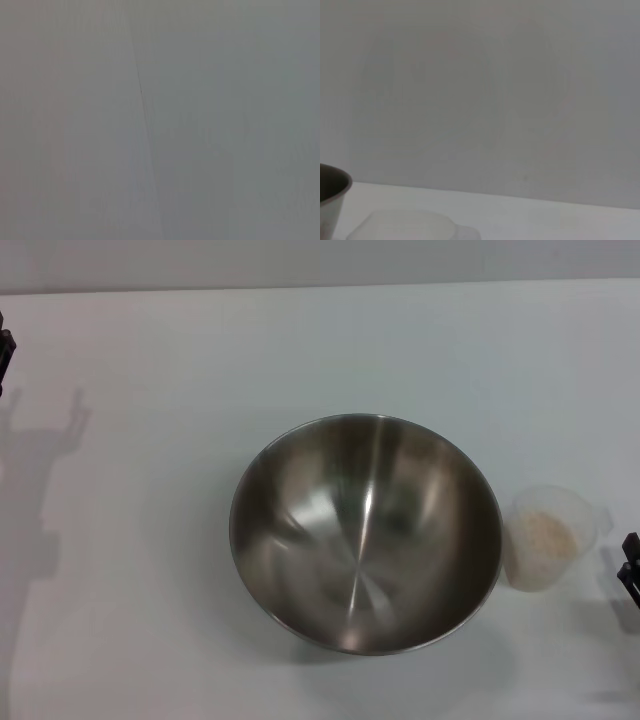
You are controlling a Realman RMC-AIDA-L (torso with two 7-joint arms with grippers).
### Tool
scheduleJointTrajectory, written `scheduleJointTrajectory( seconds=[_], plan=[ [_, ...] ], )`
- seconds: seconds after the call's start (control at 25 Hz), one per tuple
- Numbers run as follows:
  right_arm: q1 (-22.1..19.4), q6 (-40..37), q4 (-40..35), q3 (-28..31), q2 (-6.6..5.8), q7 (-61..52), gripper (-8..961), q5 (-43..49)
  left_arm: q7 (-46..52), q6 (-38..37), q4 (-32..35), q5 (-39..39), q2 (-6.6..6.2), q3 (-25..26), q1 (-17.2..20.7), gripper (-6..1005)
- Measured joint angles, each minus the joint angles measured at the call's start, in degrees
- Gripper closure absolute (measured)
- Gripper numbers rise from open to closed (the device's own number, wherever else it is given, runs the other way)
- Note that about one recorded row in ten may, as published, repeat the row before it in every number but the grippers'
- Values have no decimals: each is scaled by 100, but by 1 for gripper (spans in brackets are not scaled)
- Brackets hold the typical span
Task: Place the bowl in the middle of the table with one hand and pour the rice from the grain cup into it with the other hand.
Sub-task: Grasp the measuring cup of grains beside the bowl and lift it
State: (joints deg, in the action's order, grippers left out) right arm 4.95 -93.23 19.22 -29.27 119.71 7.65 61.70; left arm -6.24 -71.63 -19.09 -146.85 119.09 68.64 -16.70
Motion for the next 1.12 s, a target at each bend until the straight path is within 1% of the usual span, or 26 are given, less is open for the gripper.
scheduleJointTrajectory(
  seconds=[0.28, 0.72, 1.12],
  plan=[
    [35, 166, -4, 0, 0, 0, 125, 14, 0, -1, -10, -1, 0, 0, 1, 172],
    [215, 590, 10, 0, 4, 0, 125, 177, 0, -35, -16, -1, 0, -9, 1, 172],
    [270, 631, 12, 61, 9, 0, 124, 177, 0, -45, -16, -1, 0, -9, 13, 172]
  ],
)
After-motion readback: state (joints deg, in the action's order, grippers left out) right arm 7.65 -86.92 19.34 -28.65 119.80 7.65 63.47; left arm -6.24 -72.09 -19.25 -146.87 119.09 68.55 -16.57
